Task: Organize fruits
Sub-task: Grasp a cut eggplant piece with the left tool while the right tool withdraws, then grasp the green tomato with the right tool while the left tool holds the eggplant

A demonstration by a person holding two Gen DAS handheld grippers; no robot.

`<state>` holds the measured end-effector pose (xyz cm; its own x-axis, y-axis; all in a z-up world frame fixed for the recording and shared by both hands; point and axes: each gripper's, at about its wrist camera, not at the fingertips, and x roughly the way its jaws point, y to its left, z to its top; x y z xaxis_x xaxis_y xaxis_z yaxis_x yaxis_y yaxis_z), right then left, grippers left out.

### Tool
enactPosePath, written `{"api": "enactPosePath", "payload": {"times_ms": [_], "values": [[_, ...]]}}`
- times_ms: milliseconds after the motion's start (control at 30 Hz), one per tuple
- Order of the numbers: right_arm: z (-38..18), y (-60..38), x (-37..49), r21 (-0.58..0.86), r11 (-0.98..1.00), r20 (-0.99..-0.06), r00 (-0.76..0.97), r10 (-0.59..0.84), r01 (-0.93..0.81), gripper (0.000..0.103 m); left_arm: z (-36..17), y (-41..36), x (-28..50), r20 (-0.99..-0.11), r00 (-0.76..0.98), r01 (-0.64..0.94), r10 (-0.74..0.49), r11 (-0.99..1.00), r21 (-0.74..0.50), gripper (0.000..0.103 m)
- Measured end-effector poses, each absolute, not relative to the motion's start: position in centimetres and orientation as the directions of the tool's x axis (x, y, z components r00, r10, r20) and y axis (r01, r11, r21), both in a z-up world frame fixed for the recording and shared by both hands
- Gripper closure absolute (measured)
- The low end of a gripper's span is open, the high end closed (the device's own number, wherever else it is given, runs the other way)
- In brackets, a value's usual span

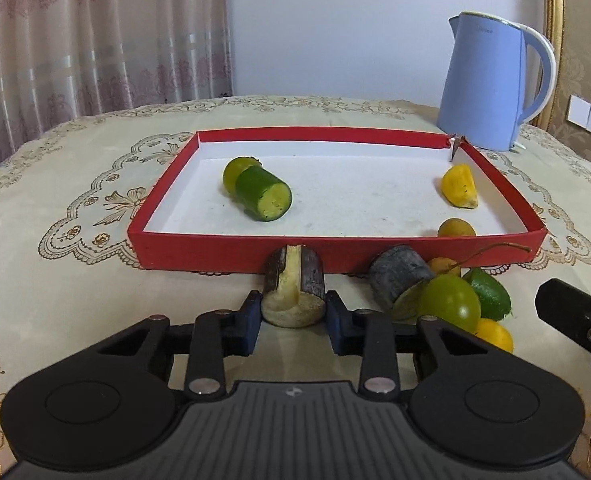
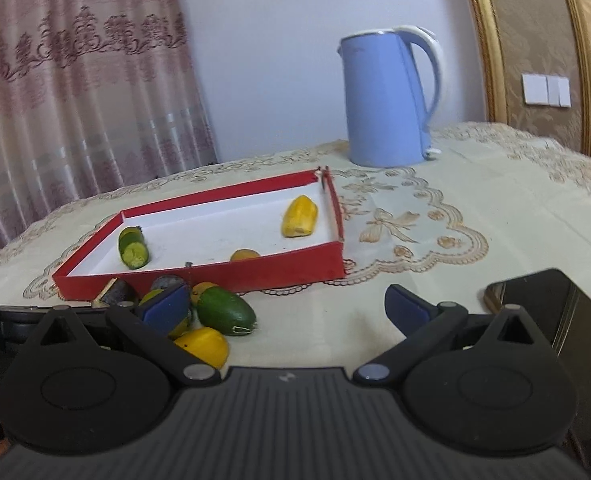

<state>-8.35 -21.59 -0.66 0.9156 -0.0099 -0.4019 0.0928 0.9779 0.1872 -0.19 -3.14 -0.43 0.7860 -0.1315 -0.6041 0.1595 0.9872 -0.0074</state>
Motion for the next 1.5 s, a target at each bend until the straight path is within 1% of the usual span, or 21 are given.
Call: {"api": "enactPosePath", "payload": {"times_ms": [133, 267, 333, 433, 467, 500, 533, 600, 633, 700, 733, 767, 800, 867, 1033, 1133, 1167, 1200, 1233, 1400, 1500], "values": [[-0.4, -20.5, -8.8, 0.109, 0.994, -0.407, 0.913, 0.02, 0.026, 0.0, -0.2, -1.6, -0.8, -0.597, 0.79, 0.159, -0.142, 0.987, -0.025, 0.07], [-0.4, -18.7, -9.4, -0.043, 0.999, -0.422, 0.907, 0.003, -0.023, 0.0, 0.1, -0.2, -1.6, -0.573, 0.814, 0.139, -0.097, 0.99, 0.03, 0.07], [-0.4, -18.2, -9.5, -0.068, 0.997, -0.434, 0.901, 0.011, -0.045, 0.0, 0.1, 0.4, -1.6, -0.565, 0.822, 0.118, -0.066, 0.991, 0.056, 0.07], [-0.4, -17.8, -9.5, -0.074, 0.995, -0.441, 0.897, 0.025, -0.064, 0.0, -0.1, 1.1, -1.3, -0.568, 0.821, 0.106, -0.055, 0.993, 0.057, 0.07], [-0.4, -17.8, -9.6, -0.068, 0.995, -0.439, 0.898, 0.036, -0.073, 0.002, -0.2, 1.3, -1.2, -0.57, 0.82, 0.103, -0.054, 0.993, 0.054, 0.07], [-0.3, -17.7, -9.6, -0.062, 0.994, -0.439, 0.897, 0.05, -0.086, 0.008, -0.3, 1.4, -1.2, -0.572, 0.818, 0.102, -0.054, 0.993, 0.052, 0.07], [-0.3, -17.6, -9.6, -0.056, 0.994, -0.442, 0.895, 0.061, -0.096, 0.011, -0.5, 1.4, -1.1, -0.575, 0.816, 0.101, -0.052, 0.994, 0.053, 0.07], [-0.4, -17.2, -9.3, -0.062, 0.992, -0.456, 0.887, 0.071, -0.111, 0.022, -0.5, 1.3, -1.2, -0.571, 0.819, 0.101, -0.051, 0.993, 0.057, 0.07], [-0.4, -16.8, -9.2, -0.077, 0.989, -0.461, 0.884, 0.076, -0.126, 0.026, -0.5, 1.4, -1.3, -0.569, 0.821, 0.103, -0.05, 0.993, 0.06, 0.07], [-0.4, -16.0, -8.7, -0.098, 0.984, -0.472, 0.877, 0.086, -0.15, 0.039, -0.6, 1.4, -1.3, -0.566, 0.823, 0.104, -0.051, 0.993, 0.061, 0.07], [-0.5, -15.6, -8.4, -0.103, 0.981, -0.479, 0.872, 0.095, -0.164, 0.043, -0.6, 1.4, -1.3, -0.566, 0.823, 0.104, -0.054, 0.993, 0.057, 0.07], [-0.5, -15.3, -8.1, -0.107, 0.978, -0.488, 0.867, 0.103, -0.177, 0.05, -0.6, 1.6, -1.4, -0.566, 0.822, 0.105, -0.058, 0.993, 0.05, 0.07], [-0.6, -15.0, -7.8, -0.108, 0.976, -0.496, 0.861, 0.11, -0.187, 0.055, -0.6, 1.7, -1.3, -0.567, 0.822, 0.105, -0.063, 0.994, 0.043, 0.07], [-0.7, -14.4, -7.2, -0.108, 0.973, -0.506, 0.854, 0.122, -0.203, 0.057, -0.6, 1.9, -1.3, -0.567, 0.821, 0.107, -0.071, 0.994, 0.03, 0.07], [-0.2, -14.2, -6.4, -0.087, 0.972, -0.504, 0.851, 0.147, -0.22, 0.059, -0.6, 2.0, -1.3, -0.569, 0.819, 0.109, -0.078, 0.994, 0.02, 0.07], [-0.2, -13.9, -5.6, -0.111, 0.971, -0.512, 0.85, 0.128, -0.213, 0.059, -0.6, 2.1, -1.3, -0.568, 0.819, 0.109, -0.08, 0.994, 0.016, 0.07], [-0.3, -13.8, -5.3, -0.116, 0.97, -0.52, 0.845, 0.122, -0.212, 0.067, -0.6, 2.1, -1.2, -0.569, 0.819, 0.109, -0.082, 0.994, 0.014, 0.07], [-0.4, -13.8, -5.1, -0.115, 0.97, -0.527, 0.841, 0.122, -0.212, 0.071, -0.7, 2.2, -1.2, -0.569, 0.818, 0.109, -0.083, 0.994, 0.011, 0.07], [-0.5, -13.7, -4.9, -0.109, 0.97, -0.531, 0.838, 0.129, -0.218, 0.073, -0.7, 2.2, -1.2, -0.569, 0.818, 0.108, -0.085, 0.994, 0.008, 0.07], [-0.6, -13.5, -4.9, -0.116, 0.969, -0.525, 0.841, 0.129, -0.22, 0.072, -0.7, 2.2, -1.2, -0.568, 0.818, 0.108, -0.086, 0.994, 0.006, 0.07], [-0.2, -14.0, -5.5, -0.068, 0.973, -0.509, 0.847, 0.155, -0.219, 0.073, -0.6, 2.2, -1.2, -0.568, 0.818, 0.108, -0.087, 0.994, 0.003, 0.07]]}}
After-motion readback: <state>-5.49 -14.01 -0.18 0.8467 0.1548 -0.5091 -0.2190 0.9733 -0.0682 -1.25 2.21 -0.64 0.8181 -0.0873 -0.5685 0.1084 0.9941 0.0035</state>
